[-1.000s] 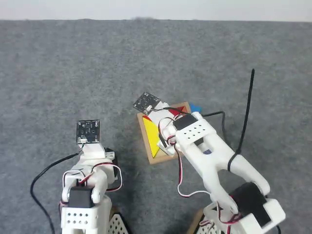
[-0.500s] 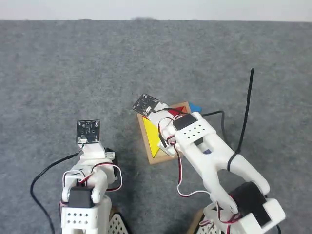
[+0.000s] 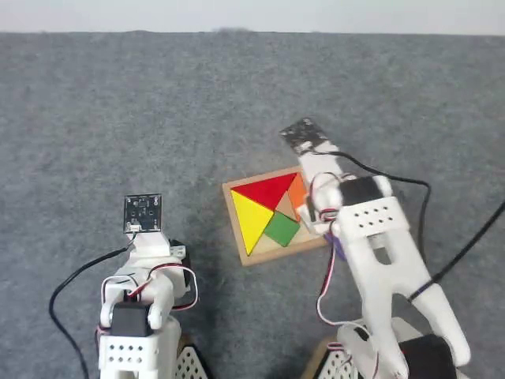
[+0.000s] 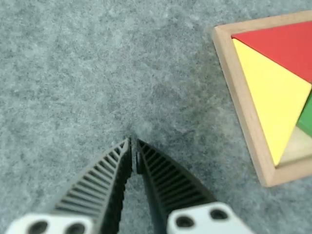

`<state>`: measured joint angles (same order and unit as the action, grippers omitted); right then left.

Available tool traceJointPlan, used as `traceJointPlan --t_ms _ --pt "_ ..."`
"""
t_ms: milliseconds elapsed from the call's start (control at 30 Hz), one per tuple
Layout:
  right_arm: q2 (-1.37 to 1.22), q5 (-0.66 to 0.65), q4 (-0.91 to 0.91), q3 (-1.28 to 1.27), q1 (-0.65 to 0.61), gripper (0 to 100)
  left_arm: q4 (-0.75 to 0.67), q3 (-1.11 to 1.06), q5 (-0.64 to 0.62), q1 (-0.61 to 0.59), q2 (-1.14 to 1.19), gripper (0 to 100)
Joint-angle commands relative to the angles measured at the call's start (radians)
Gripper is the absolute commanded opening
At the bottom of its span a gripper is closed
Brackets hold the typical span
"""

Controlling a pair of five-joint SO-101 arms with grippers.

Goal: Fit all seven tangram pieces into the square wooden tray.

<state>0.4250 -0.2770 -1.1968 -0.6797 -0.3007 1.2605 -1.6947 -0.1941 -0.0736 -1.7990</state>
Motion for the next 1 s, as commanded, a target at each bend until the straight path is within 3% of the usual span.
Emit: traceJointPlan --t_ms 0,467,600,700,967 --pt "0.05 0.015 -0.039 -0.003 0.05 3.2 0.002 0.012 0.011 -0.006 -0.02 1" --pt "0.05 0.071 0.024 -0.124 0.079 4.3 0.002 0.012 0.011 -0.006 -0.02 1" --pt "0.05 0.071 0.048 -0.118 0.079 15.1 0.002 0.012 0.011 -0.006 -0.02 1" --pt "0.033 0.077 0.047 -0.021 0.081 21.0 0.002 0.012 0.011 -0.006 -0.02 1" --pt "-0.343 0.14 -0.033 0.399 0.074 16.2 0.002 0.012 0.011 -0.006 -0.02 1"
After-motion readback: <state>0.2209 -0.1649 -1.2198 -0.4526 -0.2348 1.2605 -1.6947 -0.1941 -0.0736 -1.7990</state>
